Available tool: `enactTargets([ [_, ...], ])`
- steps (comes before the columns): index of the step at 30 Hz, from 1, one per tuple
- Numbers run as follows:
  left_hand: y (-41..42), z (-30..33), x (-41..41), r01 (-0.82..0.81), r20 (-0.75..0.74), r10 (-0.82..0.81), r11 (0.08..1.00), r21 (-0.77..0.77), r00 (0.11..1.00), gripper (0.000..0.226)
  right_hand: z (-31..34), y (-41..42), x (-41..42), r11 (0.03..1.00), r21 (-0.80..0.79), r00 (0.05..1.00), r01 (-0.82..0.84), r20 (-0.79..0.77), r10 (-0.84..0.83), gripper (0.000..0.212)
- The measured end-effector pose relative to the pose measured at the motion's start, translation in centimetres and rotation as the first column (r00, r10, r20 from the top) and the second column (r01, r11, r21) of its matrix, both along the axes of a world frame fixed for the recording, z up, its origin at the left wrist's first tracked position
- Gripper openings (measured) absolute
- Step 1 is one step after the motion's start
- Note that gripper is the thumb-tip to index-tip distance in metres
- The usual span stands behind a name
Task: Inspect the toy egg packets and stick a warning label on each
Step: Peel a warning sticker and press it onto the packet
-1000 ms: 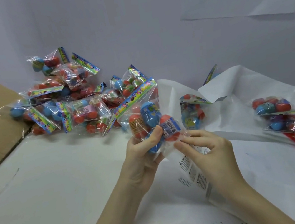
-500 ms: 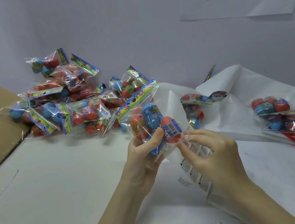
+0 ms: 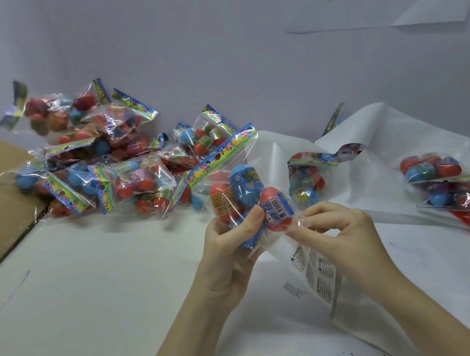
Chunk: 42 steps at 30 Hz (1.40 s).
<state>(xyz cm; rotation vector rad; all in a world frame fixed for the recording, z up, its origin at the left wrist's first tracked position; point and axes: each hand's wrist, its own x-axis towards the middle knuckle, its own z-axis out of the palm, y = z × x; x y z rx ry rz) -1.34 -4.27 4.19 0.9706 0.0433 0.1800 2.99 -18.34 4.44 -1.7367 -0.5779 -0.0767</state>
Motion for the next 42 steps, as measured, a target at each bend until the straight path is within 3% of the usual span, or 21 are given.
enactTargets([
  [1, 0.0, 0.0, 0.0, 0.006, 0.001, -0.006, 1.000, -0.001, 1.000, 0.014, 0.0, -0.1, 0.0, 1.000, -0.004, 1.000, -0.008, -0.017, 0.008, 0.010],
  [4, 0.0, 0.0, 0.1, 0.015, 0.010, -0.015, 1.000, 0.008, 1.000, 0.044, 0.0, -0.2, 0.2, 0.999, 0.015, 0.997, -0.030, -0.064, 0.030, 0.007],
  [5, 0.1, 0.0, 0.1, 0.005, 0.009, -0.005, 1.000, 0.013, 1.000, 0.042, -0.1, -0.2, 0.3, 1.000, 0.009, 0.999, -0.023, -0.048, 0.024, 0.009],
  [9, 0.0, -0.2, 0.2, -0.009, -0.003, 0.009, 1.000, 0.002, 1.000, 0.019, -0.4, -0.2, 0.2, 0.995, -0.086, 0.983, 0.057, 0.178, -0.041, 0.016],
  [12, 0.0, 0.0, 0.0, 0.000, 0.014, 0.000, 1.000, 0.001, 1.000, 0.020, -0.5, -0.3, 0.0, 0.973, -0.203, 0.928, 0.112, 0.370, -0.029, 0.012],
  [20, 1.1, 0.1, 0.0, 0.070, 0.025, -0.069, 0.997, -0.033, 0.997, 0.018, -0.8, 0.0, 0.0, 0.932, -0.262, 0.851, 0.249, 0.518, -0.082, 0.020],
  [23, 1.5, 0.2, -0.1, 0.111, 0.058, -0.108, 0.993, -0.040, 0.992, 0.048, -1.0, 0.1, -0.1, 0.921, -0.232, 0.828, 0.314, 0.542, -0.146, 0.019],
  [27, 1.3, 0.1, 0.0, 0.108, 0.066, -0.104, 0.992, -0.069, 0.992, 0.049, -1.2, 0.2, -0.5, 0.893, -0.210, 0.747, 0.398, 0.639, -0.183, 0.016],
  [32, 1.6, 0.0, -0.1, 0.098, 0.063, -0.092, 0.989, -0.111, 0.994, 0.035, -1.3, 0.5, -0.9, 0.915, -0.165, 0.819, 0.368, 0.524, -0.235, 0.016],
  [35, 1.7, 0.0, 0.0, 0.096, 0.051, -0.090, 0.987, -0.131, 0.995, 0.040, -1.1, 0.4, -0.9, 0.931, -0.181, 0.855, 0.316, 0.480, -0.196, 0.016],
  [37, 1.6, -0.1, 0.0, 0.096, 0.041, -0.093, 0.991, -0.097, 0.995, 0.021, -0.9, 0.4, -0.8, 0.938, -0.210, 0.870, 0.275, 0.469, -0.150, 0.016],
  [42, 1.3, -0.2, 0.0, 0.075, 0.017, -0.075, 0.997, -0.011, 0.997, 0.023, -0.5, -0.1, -0.3, 0.985, -0.144, 0.977, 0.092, 0.204, -0.062, 0.011],
])
